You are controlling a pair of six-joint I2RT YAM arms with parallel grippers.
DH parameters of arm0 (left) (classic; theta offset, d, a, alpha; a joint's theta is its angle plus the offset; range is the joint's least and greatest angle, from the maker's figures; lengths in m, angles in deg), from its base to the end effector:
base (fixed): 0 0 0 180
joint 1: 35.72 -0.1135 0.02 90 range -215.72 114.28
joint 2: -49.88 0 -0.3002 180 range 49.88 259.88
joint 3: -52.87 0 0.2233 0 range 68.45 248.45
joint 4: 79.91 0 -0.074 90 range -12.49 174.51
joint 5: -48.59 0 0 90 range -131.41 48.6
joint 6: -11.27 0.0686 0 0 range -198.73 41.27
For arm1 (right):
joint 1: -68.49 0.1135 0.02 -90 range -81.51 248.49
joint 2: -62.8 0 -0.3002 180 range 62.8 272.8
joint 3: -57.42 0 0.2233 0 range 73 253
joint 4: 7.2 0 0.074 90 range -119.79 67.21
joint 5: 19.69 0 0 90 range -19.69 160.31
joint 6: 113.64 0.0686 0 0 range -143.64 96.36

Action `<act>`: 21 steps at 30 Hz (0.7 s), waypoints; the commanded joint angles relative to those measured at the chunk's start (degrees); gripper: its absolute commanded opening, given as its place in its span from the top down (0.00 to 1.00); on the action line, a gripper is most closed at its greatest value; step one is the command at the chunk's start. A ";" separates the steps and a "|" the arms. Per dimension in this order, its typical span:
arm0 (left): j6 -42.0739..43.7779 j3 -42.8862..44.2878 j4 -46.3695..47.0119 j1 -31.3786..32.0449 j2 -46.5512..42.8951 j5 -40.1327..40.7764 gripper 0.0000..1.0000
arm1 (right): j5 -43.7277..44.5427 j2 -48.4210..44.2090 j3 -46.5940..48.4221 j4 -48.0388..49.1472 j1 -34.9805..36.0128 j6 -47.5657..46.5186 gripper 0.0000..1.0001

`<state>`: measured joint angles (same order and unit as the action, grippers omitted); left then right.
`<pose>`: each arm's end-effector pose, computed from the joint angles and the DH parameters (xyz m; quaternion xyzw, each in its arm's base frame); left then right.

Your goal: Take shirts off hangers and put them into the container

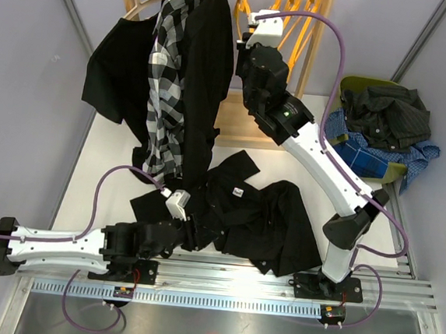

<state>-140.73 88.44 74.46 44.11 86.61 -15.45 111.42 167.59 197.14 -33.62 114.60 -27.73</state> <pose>0.0514 -0.1165 0.2274 0.0123 0.8381 -0.4201 0.3478 0.3126 0.2599 0.5502 -0.0184 0.6663 0.0404 0.7444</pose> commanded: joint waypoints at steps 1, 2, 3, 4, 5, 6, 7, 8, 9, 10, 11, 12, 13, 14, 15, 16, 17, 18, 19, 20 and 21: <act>-1.20 -0.83 0.99 0.50 -1.66 3.14 0.60 | 3.19 -0.98 -0.55 -4.02 -0.58 3.83 1.00; -1.20 -0.83 0.82 0.59 -1.92 3.31 0.60 | 3.46 -1.86 -2.48 -3.76 -0.58 5.57 1.00; -1.20 -0.83 0.55 0.59 -2.19 3.40 0.60 | 3.55 -2.92 -4.58 -3.15 -0.58 7.25 1.00; -1.28 -0.83 0.38 0.67 -2.54 3.57 0.60 | 3.89 -4.93 -8.87 -2.54 -0.58 7.70 1.00; -1.20 -0.83 0.20 0.68 -2.72 3.66 0.60 | 3.81 -5.82 -10.65 -2.09 -0.49 8.05 1.00; -1.11 -0.83 0.03 0.76 -2.98 3.75 0.60 | 3.90 -6.70 -13.98 -2.00 -0.58 8.66 1.00; -0.93 -0.74 -0.15 0.76 -3.24 3.84 0.60 | 2.51 -9.14 -15.75 -1.39 -0.58 8.84 1.00; -1.02 -0.65 -0.50 0.76 -3.42 4.10 0.60 | 1.01 -10.65 -17.77 -1.21 -0.49 9.02 0.98; -0.85 -0.48 -1.20 0.85 -3.51 4.19 0.60 | -2.83 -14.23 -21.97 -0.78 -0.49 8.93 0.89; -0.76 -0.04 -2.16 0.94 -3.94 4.37 0.59 | -5.22 -16.35 -24.27 0.27 -0.14 8.67 0.60; -0.76 -0.04 -2.61 1.03 -4.21 4.54 0.58 | -7.07 -18.55 -26.29 0.28 0.03 8.67 0.48; -0.76 0.14 -3.22 1.03 -4.47 4.80 0.58 | -9.26 -20.66 -29.62 -0.33 0.56 9.63 0.39; -0.84 0.31 -3.84 1.03 -4.82 4.98 0.57 | -14.85 -25.29 -31.48 -1.20 0.74 10.42 0.32; -0.84 0.49 -4.89 1.11 -5.78 5.24 0.56 | -17.52 -27.43 -33.24 -1.82 0.91 11.30 0.21; -0.76 0.49 -5.42 1.11 -6.23 5.42 0.56 | -19.37 -29.45 -36.04 -2.61 1.61 12.09 0.17; -0.84 0.66 -6.03 1.11 -6.58 5.68 0.55 | -20.44 -32.78 -37.29 -4.27 3.27 12.27 0.11; -0.76 0.84 -7.61 1.11 -7.45 6.12 0.55 | -20.62 -34.29 -38.43 -5.59 4.16 13.14 0.07; -0.76 1.45 -8.49 1.11 -7.90 6.47 0.55 | -21.67 -36.48 -40.27 -7.08 4.69 13.93 0.01; -0.76 1.81 -9.37 1.11 -8.16 6.82 0.54 | -22.20 -37.28 -41.16 -10.32 5.22 14.99 0.00; -0.76 2.16 -10.95 1.11 -8.95 7.26 0.53 | -22.21 -37.73 -42.73 -12.18 5.57 17.26 0.01; -0.76 2.77 -11.92 1.11 -9.39 7.62 0.53 | -21.42 -38.08 -43.45 -14.29 5.83 18.15 0.00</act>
<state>-141.37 88.31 65.52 44.99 78.68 -11.97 93.14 130.26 156.42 -41.40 119.61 -14.49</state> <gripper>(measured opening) 0.464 0.991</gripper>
